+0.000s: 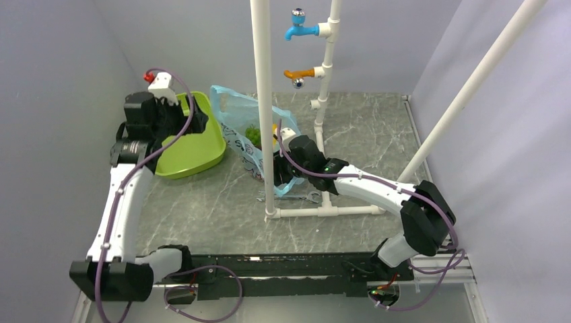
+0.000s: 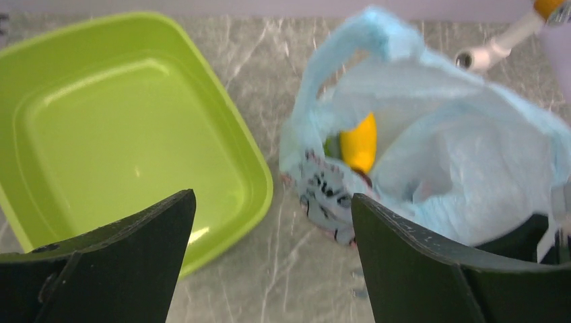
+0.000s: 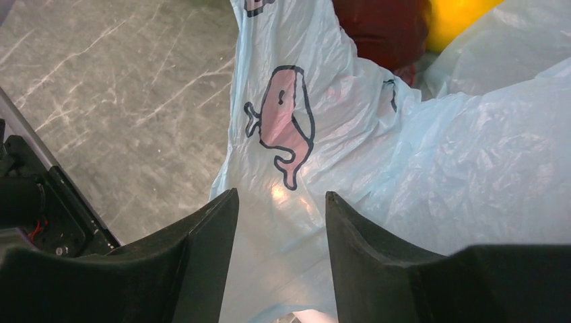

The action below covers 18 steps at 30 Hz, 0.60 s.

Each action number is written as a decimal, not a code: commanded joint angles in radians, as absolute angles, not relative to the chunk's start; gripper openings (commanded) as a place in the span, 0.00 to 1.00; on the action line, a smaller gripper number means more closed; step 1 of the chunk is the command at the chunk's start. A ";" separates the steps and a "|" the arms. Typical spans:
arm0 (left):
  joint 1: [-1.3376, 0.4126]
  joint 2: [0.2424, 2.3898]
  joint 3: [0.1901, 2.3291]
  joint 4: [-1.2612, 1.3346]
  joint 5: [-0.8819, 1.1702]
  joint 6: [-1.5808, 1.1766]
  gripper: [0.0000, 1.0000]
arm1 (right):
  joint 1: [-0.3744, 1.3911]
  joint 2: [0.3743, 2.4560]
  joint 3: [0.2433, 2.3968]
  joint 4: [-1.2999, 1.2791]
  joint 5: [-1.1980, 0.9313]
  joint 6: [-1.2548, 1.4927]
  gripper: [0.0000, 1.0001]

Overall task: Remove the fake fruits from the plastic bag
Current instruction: Adjust the plastic bag at the center of the board.

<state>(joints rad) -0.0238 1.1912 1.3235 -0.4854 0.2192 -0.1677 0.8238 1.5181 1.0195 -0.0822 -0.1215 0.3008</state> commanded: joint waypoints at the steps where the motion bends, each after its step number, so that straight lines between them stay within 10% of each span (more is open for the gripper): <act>1: -0.021 1.057 1.194 -0.595 0.328 -0.233 0.89 | 0.825 1.474 1.055 -0.064 -0.098 0.317 0.55; 8: -0.118 0.922 1.002 -0.304 0.684 -0.405 0.81 | 0.823 1.467 1.032 -0.037 -0.107 0.326 0.56; 18: -0.225 1.574 1.411 -0.380 0.680 -0.334 0.55 | 0.825 1.447 0.957 0.051 -0.080 0.388 0.52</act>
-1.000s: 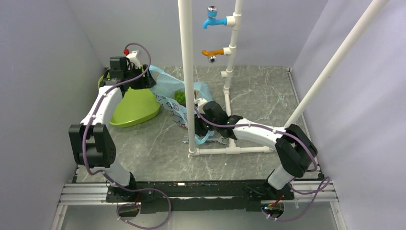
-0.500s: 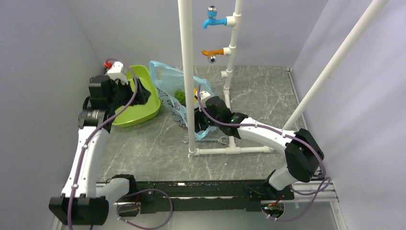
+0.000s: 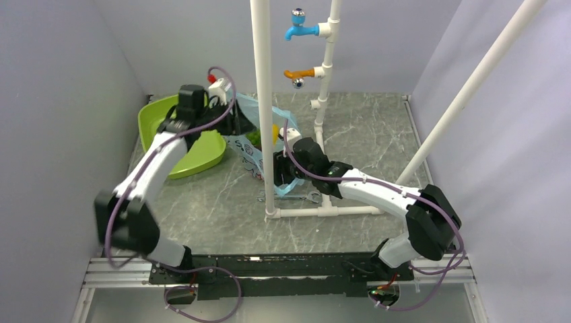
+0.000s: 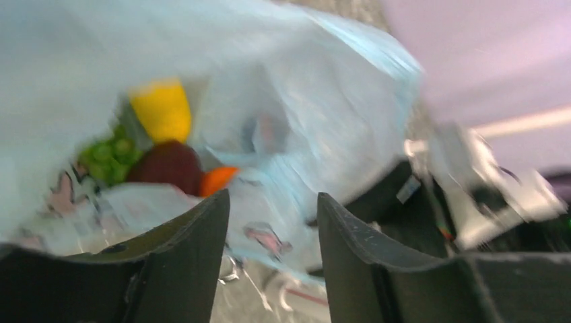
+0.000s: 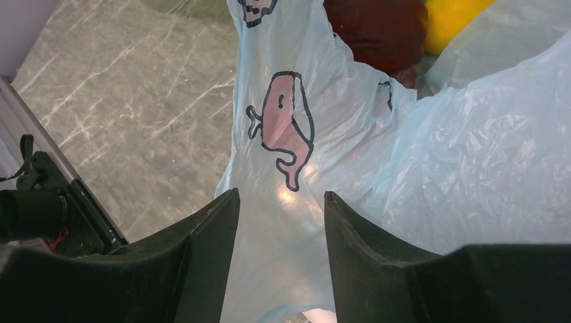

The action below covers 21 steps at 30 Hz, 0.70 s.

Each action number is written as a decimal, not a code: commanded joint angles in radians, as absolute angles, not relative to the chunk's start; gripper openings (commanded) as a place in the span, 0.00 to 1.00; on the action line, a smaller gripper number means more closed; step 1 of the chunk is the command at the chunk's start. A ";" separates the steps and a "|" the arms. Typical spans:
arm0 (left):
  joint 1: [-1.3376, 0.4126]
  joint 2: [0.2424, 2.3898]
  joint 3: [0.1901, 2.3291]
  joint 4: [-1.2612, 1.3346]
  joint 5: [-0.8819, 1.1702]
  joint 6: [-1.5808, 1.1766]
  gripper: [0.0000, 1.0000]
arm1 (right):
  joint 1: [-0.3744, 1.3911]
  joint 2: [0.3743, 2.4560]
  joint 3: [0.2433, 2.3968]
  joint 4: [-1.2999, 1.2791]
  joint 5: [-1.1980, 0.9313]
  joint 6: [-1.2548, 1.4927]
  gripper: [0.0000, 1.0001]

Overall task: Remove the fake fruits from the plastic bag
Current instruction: Adjust the plastic bag at the center of the board.

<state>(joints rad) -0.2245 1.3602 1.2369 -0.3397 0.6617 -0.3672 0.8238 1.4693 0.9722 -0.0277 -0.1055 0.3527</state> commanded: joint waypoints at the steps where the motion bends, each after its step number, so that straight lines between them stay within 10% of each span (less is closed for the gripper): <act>1: -0.225 1.646 1.483 -0.432 0.659 -0.311 0.52 | 0.824 1.454 0.955 0.055 -0.077 0.391 0.50; 15: -0.219 2.091 1.954 -0.625 0.260 -0.054 0.44 | 0.826 1.558 0.830 0.170 -0.147 0.446 0.34; 21: -0.231 2.124 1.955 -0.617 0.236 -0.073 0.60 | 0.827 1.640 0.834 0.209 -0.177 0.469 0.35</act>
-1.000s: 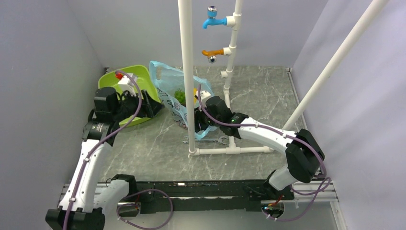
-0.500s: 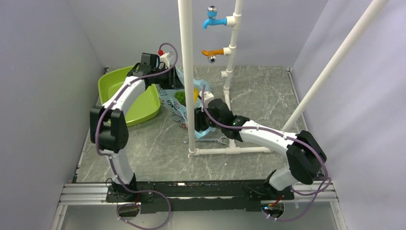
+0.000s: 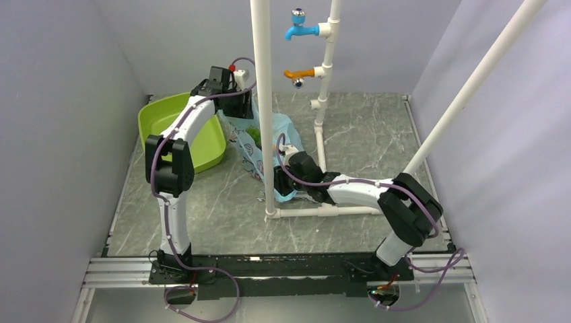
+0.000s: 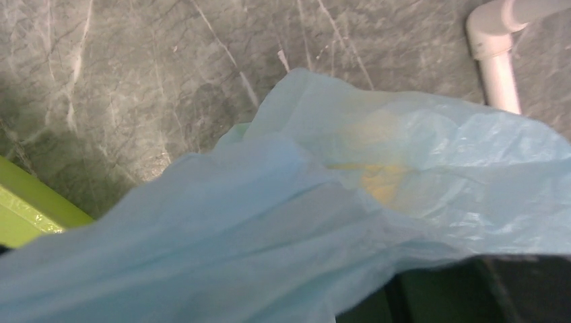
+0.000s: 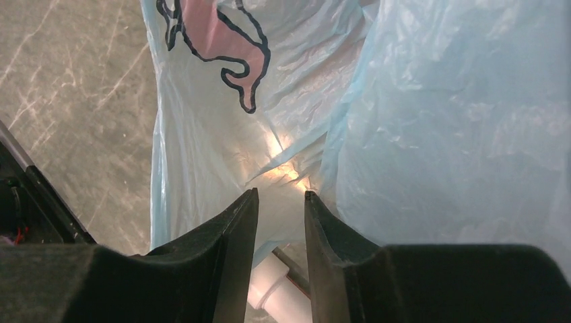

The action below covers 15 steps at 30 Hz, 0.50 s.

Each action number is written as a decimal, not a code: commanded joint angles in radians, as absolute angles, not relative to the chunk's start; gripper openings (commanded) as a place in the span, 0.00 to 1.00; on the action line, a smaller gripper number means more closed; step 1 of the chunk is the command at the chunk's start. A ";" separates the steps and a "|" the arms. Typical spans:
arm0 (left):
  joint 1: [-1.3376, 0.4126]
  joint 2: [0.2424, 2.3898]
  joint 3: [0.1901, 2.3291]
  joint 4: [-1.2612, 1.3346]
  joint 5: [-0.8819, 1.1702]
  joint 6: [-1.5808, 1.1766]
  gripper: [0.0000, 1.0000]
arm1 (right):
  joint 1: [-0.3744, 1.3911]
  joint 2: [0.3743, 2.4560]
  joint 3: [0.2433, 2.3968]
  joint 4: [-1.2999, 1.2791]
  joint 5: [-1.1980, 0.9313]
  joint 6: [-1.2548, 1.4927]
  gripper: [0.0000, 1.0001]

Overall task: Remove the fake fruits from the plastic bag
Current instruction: Adjust the plastic bag at the center of the board.

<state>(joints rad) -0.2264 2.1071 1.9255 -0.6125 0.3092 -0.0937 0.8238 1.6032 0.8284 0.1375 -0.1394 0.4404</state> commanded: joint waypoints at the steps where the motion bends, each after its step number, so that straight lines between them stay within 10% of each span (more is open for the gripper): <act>1: -0.233 2.120 1.937 -0.611 0.241 -0.071 0.61 | 0.826 1.652 0.841 0.212 -0.181 0.471 0.35; 15: -0.241 1.833 1.747 -0.598 0.299 -0.067 0.85 | 0.800 1.469 0.893 0.083 -0.175 0.452 0.79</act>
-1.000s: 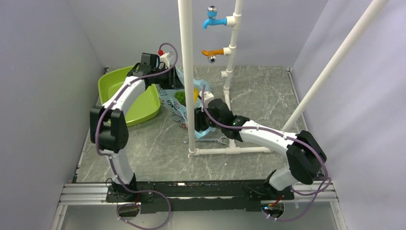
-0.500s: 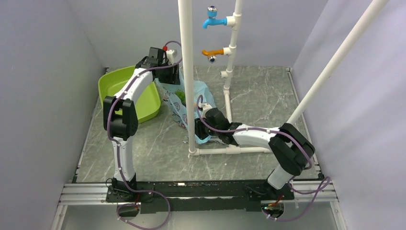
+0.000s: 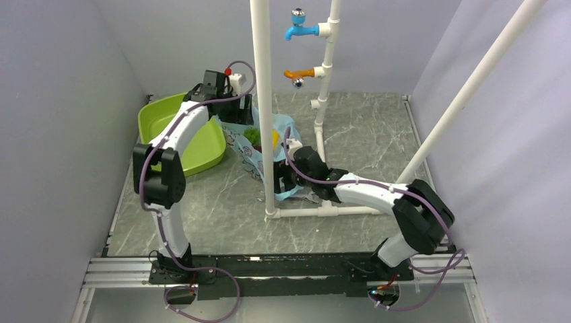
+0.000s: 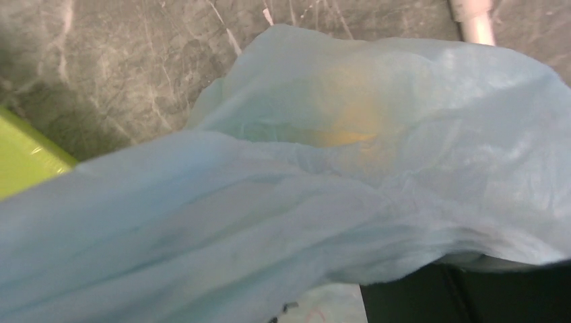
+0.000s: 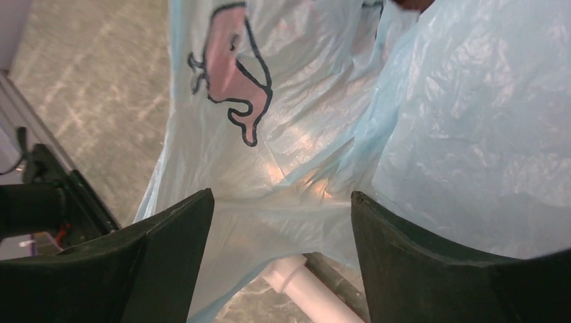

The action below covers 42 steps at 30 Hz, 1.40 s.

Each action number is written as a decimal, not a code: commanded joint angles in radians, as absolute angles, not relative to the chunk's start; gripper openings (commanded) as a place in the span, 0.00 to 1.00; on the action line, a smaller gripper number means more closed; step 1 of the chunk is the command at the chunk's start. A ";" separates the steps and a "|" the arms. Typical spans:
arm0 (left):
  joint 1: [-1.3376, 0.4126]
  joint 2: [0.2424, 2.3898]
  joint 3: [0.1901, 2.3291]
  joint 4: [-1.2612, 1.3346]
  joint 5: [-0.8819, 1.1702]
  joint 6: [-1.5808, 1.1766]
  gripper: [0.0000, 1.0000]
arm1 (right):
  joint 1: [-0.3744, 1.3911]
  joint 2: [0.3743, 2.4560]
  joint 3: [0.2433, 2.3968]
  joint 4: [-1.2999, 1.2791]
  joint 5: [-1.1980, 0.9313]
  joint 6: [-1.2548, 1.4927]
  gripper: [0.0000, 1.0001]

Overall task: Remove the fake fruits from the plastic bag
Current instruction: Adjust the plastic bag at the center of the board.

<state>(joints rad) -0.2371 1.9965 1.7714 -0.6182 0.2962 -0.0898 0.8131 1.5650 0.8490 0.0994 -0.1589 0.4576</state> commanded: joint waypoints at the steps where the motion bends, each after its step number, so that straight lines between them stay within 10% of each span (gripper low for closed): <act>1: -0.241 1.814 1.741 -0.607 0.290 -0.059 0.86 | 0.797 1.458 0.896 0.079 -0.180 0.454 0.81; 32: -0.260 1.569 1.391 -0.394 0.566 -0.187 0.73 | 0.851 1.452 1.050 0.318 0.145 0.305 0.99; 42: -0.284 1.519 1.382 -0.406 0.528 -0.135 0.60 | 0.838 1.577 1.165 0.309 0.092 0.237 0.61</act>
<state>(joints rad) -0.2657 1.5784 1.3762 -0.4339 0.5148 -0.1589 0.8467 1.5177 1.1194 0.2649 0.1497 0.3115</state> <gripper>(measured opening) 0.618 0.675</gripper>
